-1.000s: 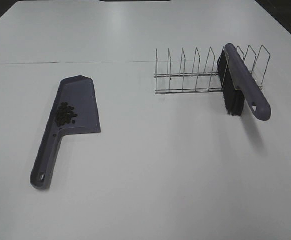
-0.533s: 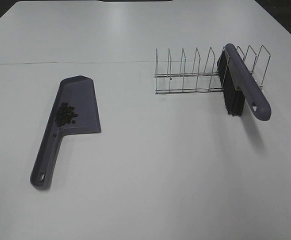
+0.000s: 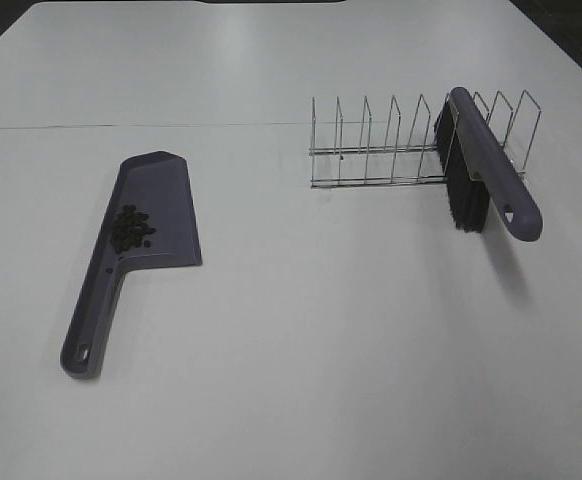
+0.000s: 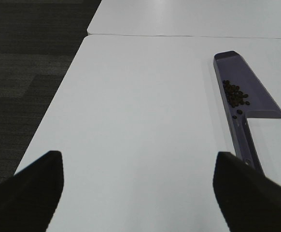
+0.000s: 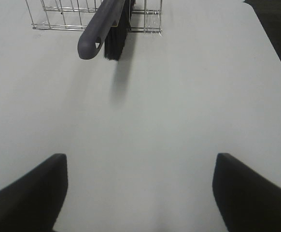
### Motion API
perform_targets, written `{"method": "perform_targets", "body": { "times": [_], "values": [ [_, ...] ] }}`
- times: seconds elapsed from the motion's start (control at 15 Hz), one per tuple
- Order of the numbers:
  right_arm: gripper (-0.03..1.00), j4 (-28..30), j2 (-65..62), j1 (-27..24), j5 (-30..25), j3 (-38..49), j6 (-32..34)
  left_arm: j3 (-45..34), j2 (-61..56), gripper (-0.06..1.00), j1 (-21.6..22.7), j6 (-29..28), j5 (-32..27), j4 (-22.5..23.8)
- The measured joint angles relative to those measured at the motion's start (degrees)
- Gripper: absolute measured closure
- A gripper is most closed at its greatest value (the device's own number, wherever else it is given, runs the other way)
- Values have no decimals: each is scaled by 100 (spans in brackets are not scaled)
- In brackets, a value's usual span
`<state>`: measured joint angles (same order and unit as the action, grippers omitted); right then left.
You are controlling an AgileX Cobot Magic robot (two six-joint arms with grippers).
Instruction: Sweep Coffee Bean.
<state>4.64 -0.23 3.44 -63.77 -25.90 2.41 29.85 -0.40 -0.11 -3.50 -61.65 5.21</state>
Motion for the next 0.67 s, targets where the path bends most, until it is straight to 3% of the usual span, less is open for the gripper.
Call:
{"method": "perform_targets", "body": {
  "times": [0.67],
  "values": [
    [24,0,0,0,0,0,0,0,0,17,0,0,0,0]
  ]
}}
